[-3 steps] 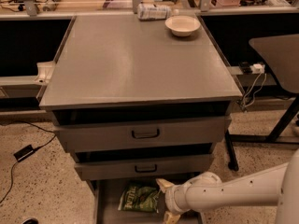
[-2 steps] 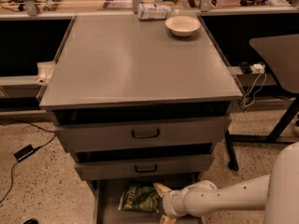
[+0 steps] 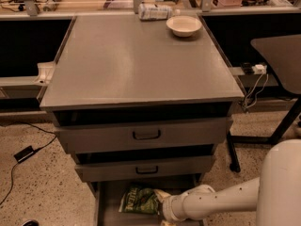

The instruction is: Pick green jalapeno chip bag from bottom drawer and place on counter

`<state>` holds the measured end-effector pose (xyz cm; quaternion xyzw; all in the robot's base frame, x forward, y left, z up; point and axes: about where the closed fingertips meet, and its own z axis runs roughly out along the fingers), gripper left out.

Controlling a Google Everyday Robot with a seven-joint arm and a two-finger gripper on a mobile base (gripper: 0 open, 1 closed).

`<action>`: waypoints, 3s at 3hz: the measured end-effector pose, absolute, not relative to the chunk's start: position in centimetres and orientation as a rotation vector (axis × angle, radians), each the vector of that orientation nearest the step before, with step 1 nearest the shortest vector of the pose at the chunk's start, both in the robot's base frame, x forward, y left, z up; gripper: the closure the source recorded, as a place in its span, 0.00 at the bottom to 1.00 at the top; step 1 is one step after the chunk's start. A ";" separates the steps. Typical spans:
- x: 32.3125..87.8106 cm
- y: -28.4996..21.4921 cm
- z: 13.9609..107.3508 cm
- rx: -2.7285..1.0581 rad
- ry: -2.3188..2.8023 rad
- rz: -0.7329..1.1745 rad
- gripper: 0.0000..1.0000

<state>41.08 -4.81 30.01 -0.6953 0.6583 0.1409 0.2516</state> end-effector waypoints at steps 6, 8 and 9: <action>49.3 -6.7 16.4 -1.246 1.924 0.565 0.02; 50.3 -9.6 11.2 -1.180 2.030 0.661 0.21; 50.8 -6.7 12.0 -1.254 1.943 0.729 0.51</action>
Offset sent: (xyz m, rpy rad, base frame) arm 0.0243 -0.0430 -0.0648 0.1791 -0.1203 -0.2191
